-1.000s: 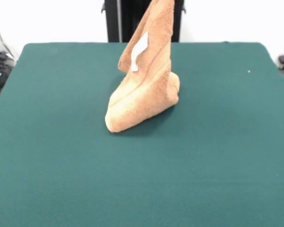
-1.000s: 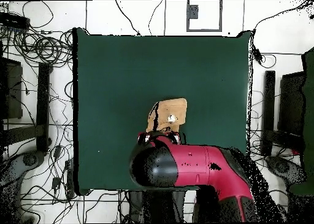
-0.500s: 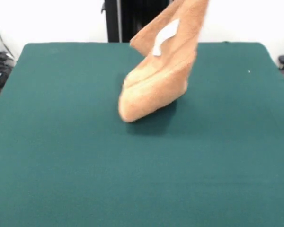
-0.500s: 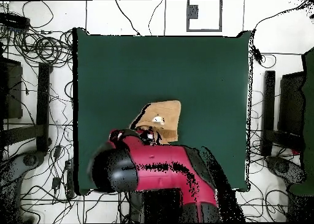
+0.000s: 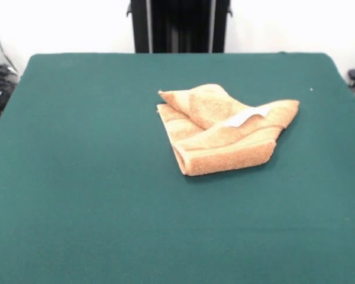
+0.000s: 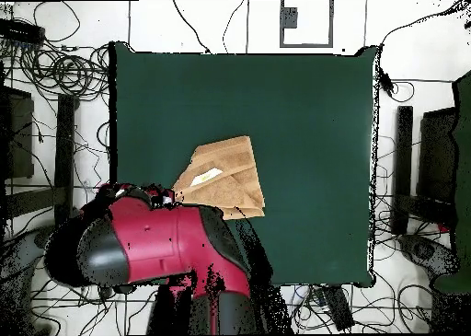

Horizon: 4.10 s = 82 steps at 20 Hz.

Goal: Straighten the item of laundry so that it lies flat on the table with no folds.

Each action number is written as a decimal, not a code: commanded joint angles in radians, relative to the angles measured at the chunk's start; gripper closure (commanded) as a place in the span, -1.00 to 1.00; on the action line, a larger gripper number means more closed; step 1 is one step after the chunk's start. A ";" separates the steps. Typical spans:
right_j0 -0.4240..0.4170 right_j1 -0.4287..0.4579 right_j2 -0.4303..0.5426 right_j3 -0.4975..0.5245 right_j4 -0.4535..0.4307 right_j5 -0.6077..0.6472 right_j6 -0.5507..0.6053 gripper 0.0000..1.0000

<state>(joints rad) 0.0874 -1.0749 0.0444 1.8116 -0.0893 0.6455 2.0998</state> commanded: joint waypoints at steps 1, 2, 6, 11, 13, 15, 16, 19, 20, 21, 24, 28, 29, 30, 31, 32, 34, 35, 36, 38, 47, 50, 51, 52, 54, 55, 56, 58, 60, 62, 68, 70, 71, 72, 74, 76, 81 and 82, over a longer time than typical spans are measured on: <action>0.048 0.137 -0.059 -0.076 0.064 0.039 0.342 1.00; 0.051 0.123 -0.061 -0.083 0.068 0.069 0.341 1.00; 0.040 0.102 -0.065 -0.085 0.069 0.102 0.313 1.00; -0.011 0.170 -0.057 0.008 0.019 -0.052 0.215 1.00; -0.052 0.176 -0.033 0.058 0.002 -0.109 0.155 1.00; -0.098 0.182 -0.006 0.098 -0.020 -0.153 0.097 1.00; -0.115 0.191 0.000 0.112 -0.040 -0.179 0.077 1.00; -0.165 0.232 0.020 0.145 -0.107 -0.288 0.046 1.00; -0.177 0.246 0.024 0.149 -0.128 -0.314 0.042 1.00; -0.191 0.258 0.030 0.154 -0.148 -0.336 0.034 1.00; -0.217 0.273 0.045 0.155 -0.179 -0.357 0.033 1.00; -0.252 0.279 0.070 0.153 -0.219 -0.373 0.035 1.00; -0.263 0.280 0.078 0.152 -0.227 -0.380 0.035 1.00; -0.269 0.281 0.081 0.149 -0.236 -0.381 0.034 1.00; -0.283 0.286 0.092 0.150 -0.245 -0.391 0.033 1.00; -0.293 0.296 0.098 0.145 -0.257 -0.400 0.032 1.00; -0.302 0.341 0.102 0.121 -0.279 -0.430 0.043 1.00; -0.301 0.369 0.098 0.103 -0.288 -0.437 0.050 1.00; -0.295 0.391 0.092 0.087 -0.299 -0.454 0.059 1.00; -0.305 0.417 0.101 0.074 -0.317 -0.481 0.063 1.00; -0.442 0.501 0.238 0.054 -0.404 -0.542 0.023 1.00; -0.460 0.529 0.251 0.037 -0.440 -0.570 0.031 1.00; -0.463 0.538 0.251 0.033 -0.451 -0.582 0.035 1.00; -0.465 0.542 0.252 0.029 -0.461 -0.591 0.040 1.00; -0.463 0.549 0.244 0.024 -0.484 -0.622 0.055 1.00; -0.456 0.549 0.232 0.022 -0.494 -0.644 0.066 1.00; -0.456 0.546 0.231 0.023 -0.503 -0.656 0.073 1.00; -0.459 0.533 0.229 0.031 -0.513 -0.659 0.081 1.00; -0.466 0.537 0.237 0.028 -0.519 -0.658 0.085 1.00; -0.467 0.568 0.237 0.012 -0.522 -0.683 0.102 1.00; -0.413 0.667 0.161 -0.071 -0.533 -0.801 0.133 1.00; -0.415 0.676 0.160 -0.076 -0.533 -0.831 0.139 1.00; -0.418 0.677 0.161 -0.075 -0.534 -0.846 0.142 1.00; -0.421 0.678 0.163 -0.074 -0.534 -0.860 0.144 1.00; -0.422 0.680 0.164 -0.075 -0.534 -0.863 0.142 1.00; -0.424 0.681 0.164 -0.076 -0.534 -0.866 0.139 1.00; -0.413 0.691 0.142 -0.074 -0.519 -0.957 0.156 1.00; -0.411 0.693 0.137 -0.072 -0.516 -0.978 0.160 1.00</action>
<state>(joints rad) -0.3726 -0.4501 0.1262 1.8380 -0.6038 -0.1732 2.1775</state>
